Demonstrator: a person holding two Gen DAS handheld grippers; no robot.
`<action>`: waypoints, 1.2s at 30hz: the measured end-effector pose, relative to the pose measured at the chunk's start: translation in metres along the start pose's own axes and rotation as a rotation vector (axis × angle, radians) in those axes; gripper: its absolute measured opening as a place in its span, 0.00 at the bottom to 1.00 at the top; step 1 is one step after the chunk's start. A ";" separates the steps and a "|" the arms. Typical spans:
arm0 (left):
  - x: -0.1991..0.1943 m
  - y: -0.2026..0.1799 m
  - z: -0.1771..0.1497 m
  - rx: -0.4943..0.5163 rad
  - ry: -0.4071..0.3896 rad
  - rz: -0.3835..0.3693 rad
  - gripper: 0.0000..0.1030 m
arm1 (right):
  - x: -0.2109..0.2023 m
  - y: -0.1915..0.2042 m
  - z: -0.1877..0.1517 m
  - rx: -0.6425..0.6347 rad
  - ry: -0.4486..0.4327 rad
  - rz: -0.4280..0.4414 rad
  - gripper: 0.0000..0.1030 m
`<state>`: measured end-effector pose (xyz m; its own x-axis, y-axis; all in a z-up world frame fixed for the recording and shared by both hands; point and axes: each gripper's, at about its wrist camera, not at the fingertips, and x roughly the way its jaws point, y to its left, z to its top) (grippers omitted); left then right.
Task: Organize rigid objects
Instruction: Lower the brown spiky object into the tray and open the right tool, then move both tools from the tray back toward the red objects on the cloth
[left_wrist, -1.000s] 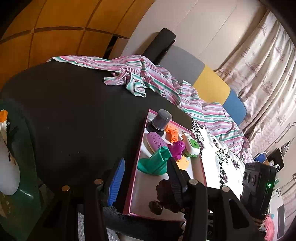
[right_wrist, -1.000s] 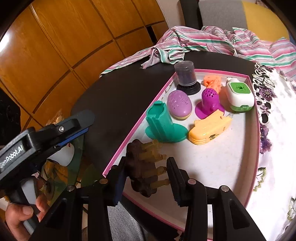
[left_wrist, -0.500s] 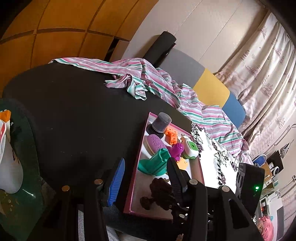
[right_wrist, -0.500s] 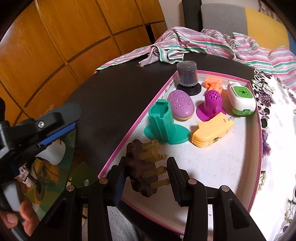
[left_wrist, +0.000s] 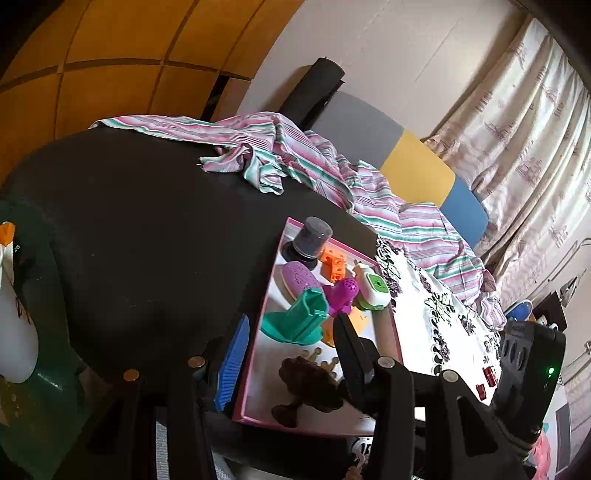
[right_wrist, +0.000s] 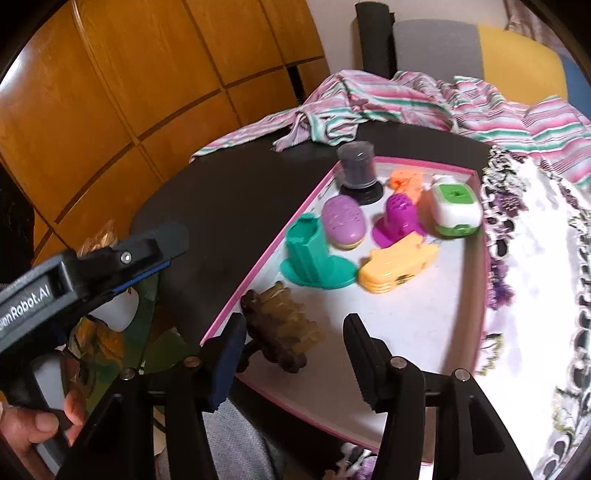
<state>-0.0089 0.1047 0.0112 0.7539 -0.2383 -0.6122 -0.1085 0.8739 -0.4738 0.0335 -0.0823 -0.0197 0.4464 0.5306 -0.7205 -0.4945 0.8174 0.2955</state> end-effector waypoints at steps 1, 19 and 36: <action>0.001 -0.002 -0.001 0.002 0.002 -0.003 0.46 | -0.003 -0.004 0.001 0.003 -0.008 -0.016 0.54; 0.019 -0.073 -0.015 0.148 0.077 -0.098 0.46 | -0.066 -0.117 -0.010 0.223 -0.073 -0.165 0.55; 0.076 -0.216 -0.074 0.440 0.314 -0.312 0.46 | -0.176 -0.279 -0.033 0.542 -0.226 -0.419 0.57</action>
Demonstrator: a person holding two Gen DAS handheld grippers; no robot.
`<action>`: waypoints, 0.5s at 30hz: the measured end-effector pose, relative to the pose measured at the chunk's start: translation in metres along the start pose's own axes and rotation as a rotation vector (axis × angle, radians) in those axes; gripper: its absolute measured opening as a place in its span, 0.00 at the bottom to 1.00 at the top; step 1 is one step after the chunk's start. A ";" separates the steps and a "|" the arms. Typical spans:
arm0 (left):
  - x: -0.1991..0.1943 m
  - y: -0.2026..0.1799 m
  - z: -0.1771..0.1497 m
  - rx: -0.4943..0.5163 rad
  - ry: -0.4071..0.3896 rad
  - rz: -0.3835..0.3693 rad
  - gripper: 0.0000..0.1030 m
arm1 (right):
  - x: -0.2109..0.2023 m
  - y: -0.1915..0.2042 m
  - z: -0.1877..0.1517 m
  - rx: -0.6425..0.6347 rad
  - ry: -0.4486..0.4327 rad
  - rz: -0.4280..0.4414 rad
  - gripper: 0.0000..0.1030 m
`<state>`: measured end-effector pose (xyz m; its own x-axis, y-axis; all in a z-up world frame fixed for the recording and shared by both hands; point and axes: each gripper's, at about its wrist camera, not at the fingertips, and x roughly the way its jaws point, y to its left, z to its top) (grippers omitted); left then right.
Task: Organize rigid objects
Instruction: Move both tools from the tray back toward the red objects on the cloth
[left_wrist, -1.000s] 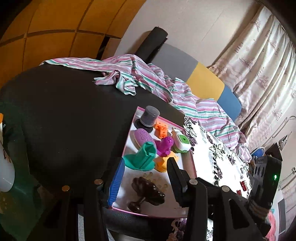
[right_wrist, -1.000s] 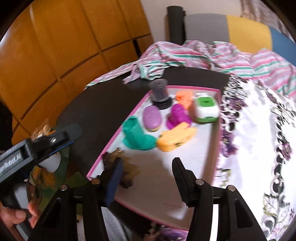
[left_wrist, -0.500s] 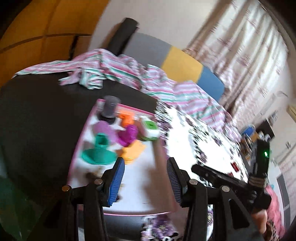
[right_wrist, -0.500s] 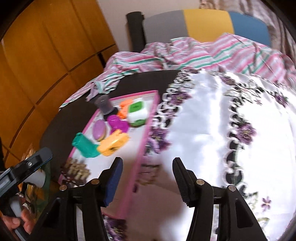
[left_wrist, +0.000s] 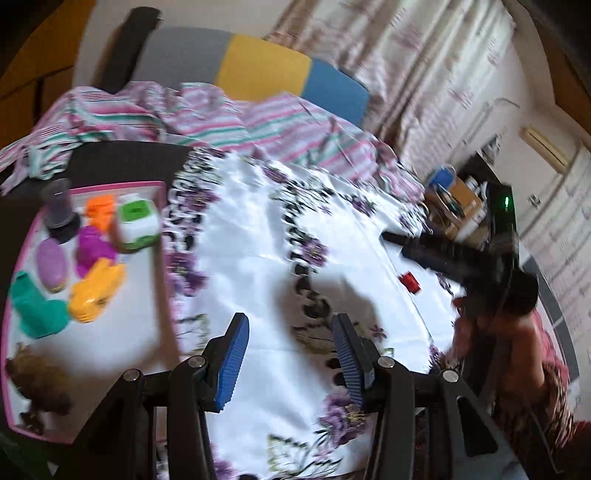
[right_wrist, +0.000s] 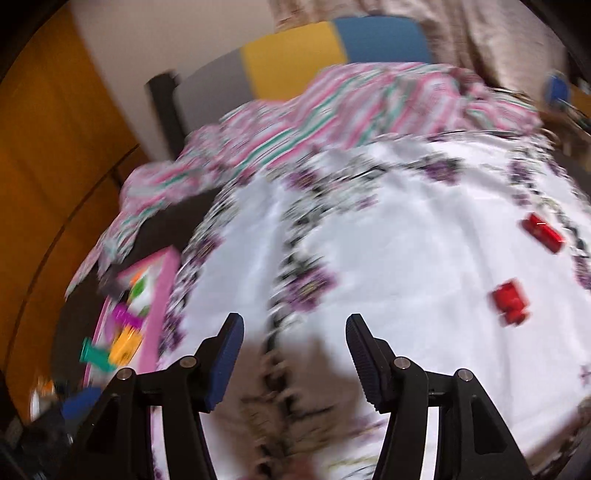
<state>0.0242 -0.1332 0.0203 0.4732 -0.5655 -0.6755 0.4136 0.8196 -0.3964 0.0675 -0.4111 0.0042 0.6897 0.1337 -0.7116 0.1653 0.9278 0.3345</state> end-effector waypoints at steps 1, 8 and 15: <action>0.006 -0.007 0.001 0.012 0.012 -0.011 0.46 | -0.005 -0.017 0.010 0.028 -0.045 -0.044 0.58; 0.042 -0.038 0.003 0.049 0.094 -0.065 0.46 | 0.002 -0.133 0.066 0.112 -0.054 -0.297 0.63; 0.073 -0.060 0.003 0.068 0.165 -0.093 0.46 | 0.028 -0.221 0.090 0.045 0.019 -0.437 0.57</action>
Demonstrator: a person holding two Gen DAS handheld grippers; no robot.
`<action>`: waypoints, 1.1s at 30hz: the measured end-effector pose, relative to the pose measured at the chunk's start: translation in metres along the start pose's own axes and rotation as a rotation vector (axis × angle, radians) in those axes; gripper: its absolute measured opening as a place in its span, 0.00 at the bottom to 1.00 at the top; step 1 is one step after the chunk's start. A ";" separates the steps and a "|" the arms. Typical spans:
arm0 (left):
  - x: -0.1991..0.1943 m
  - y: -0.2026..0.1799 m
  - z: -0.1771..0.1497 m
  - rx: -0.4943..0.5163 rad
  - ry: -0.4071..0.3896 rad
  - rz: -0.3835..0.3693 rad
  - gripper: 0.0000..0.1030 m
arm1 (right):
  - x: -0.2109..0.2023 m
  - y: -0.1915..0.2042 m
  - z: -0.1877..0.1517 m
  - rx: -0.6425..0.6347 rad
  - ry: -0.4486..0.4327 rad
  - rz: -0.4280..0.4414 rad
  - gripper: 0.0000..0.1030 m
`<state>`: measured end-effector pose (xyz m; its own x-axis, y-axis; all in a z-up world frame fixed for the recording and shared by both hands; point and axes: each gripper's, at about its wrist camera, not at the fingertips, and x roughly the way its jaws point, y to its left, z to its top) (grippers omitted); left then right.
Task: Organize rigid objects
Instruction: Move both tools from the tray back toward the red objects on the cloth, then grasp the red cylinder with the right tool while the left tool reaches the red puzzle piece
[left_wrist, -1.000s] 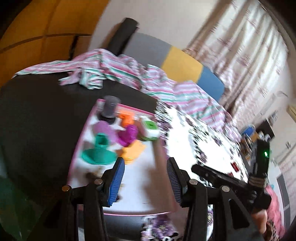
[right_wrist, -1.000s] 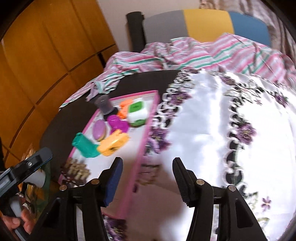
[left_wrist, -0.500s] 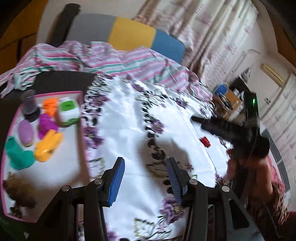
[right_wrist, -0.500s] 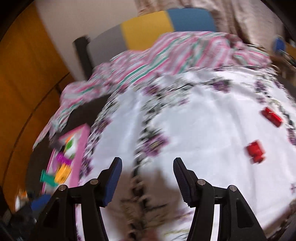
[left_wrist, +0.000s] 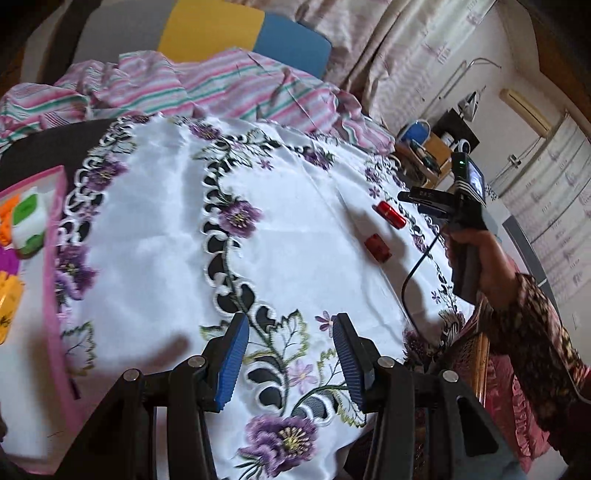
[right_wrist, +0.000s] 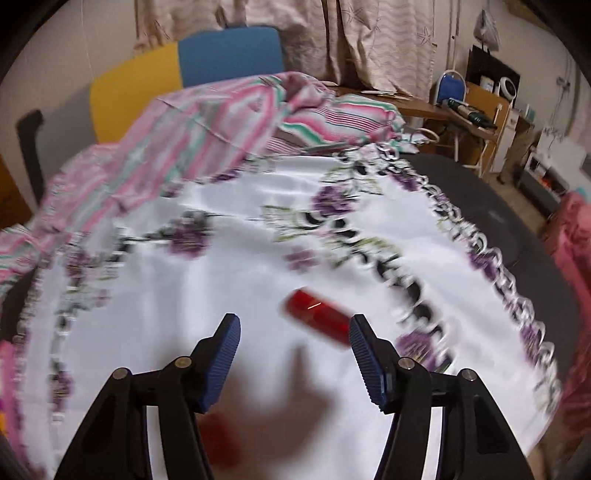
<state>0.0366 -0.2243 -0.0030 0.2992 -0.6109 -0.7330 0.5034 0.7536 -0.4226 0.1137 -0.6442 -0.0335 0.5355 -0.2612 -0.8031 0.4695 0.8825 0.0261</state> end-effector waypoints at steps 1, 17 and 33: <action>0.004 -0.002 0.001 0.000 0.007 -0.002 0.46 | 0.009 -0.006 0.003 -0.009 0.003 0.003 0.56; 0.084 -0.063 0.036 0.095 0.092 -0.056 0.46 | 0.063 -0.005 -0.005 -0.130 0.176 0.076 0.26; 0.199 -0.149 0.080 0.400 0.201 -0.050 0.48 | 0.053 -0.026 0.006 0.011 0.132 0.105 0.26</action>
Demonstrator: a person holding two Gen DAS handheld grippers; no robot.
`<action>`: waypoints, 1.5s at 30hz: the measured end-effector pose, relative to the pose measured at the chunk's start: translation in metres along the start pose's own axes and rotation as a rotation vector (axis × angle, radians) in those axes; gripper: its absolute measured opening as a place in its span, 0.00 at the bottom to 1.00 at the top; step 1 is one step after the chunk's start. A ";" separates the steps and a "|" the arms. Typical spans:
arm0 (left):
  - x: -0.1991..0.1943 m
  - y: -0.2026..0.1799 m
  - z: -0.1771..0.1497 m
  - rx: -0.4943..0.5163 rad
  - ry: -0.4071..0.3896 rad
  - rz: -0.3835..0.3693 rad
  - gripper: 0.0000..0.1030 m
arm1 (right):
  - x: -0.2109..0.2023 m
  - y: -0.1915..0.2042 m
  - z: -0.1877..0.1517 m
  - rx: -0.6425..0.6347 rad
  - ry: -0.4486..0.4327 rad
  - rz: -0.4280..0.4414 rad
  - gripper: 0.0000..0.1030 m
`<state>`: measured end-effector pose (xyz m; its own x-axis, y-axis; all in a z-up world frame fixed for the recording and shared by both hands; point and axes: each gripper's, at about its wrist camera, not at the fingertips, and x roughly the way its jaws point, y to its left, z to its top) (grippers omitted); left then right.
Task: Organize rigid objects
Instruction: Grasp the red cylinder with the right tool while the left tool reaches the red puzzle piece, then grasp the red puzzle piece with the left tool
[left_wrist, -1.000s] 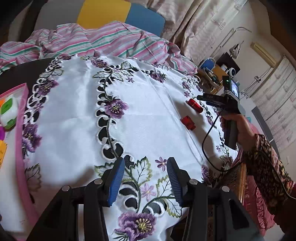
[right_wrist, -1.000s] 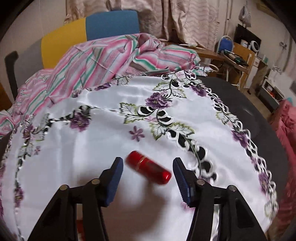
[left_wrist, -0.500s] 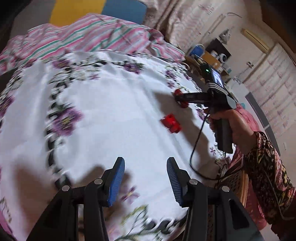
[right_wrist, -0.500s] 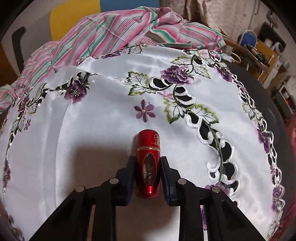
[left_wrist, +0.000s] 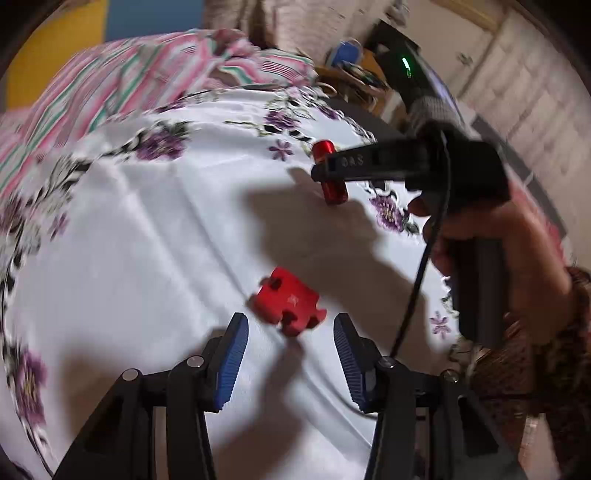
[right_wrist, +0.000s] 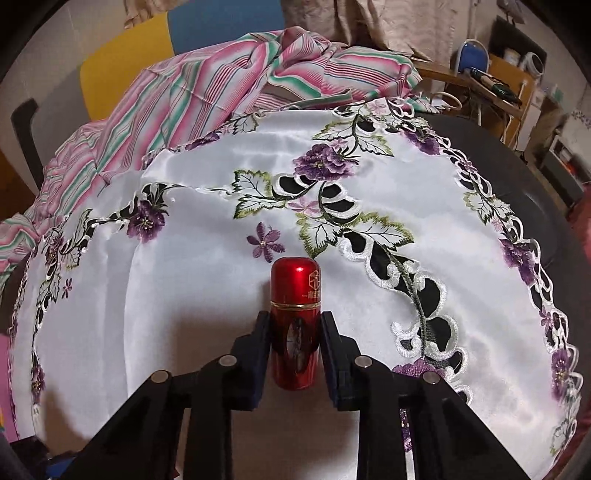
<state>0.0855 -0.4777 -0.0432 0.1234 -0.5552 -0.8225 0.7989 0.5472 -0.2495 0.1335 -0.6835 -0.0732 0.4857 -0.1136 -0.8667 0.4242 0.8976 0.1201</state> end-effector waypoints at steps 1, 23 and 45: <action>0.006 -0.004 0.002 0.037 0.016 -0.001 0.48 | -0.001 0.000 0.000 0.001 -0.001 0.000 0.26; 0.015 -0.008 -0.010 0.145 -0.055 0.094 0.46 | -0.002 0.000 0.000 0.007 -0.013 0.007 0.26; -0.113 0.073 -0.127 -0.206 -0.230 0.112 0.46 | -0.014 0.046 -0.015 -0.233 -0.060 -0.128 0.25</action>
<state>0.0551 -0.2952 -0.0331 0.3523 -0.5981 -0.7198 0.6397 0.7153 -0.2812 0.1346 -0.6338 -0.0630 0.4872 -0.2515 -0.8363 0.3008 0.9474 -0.1097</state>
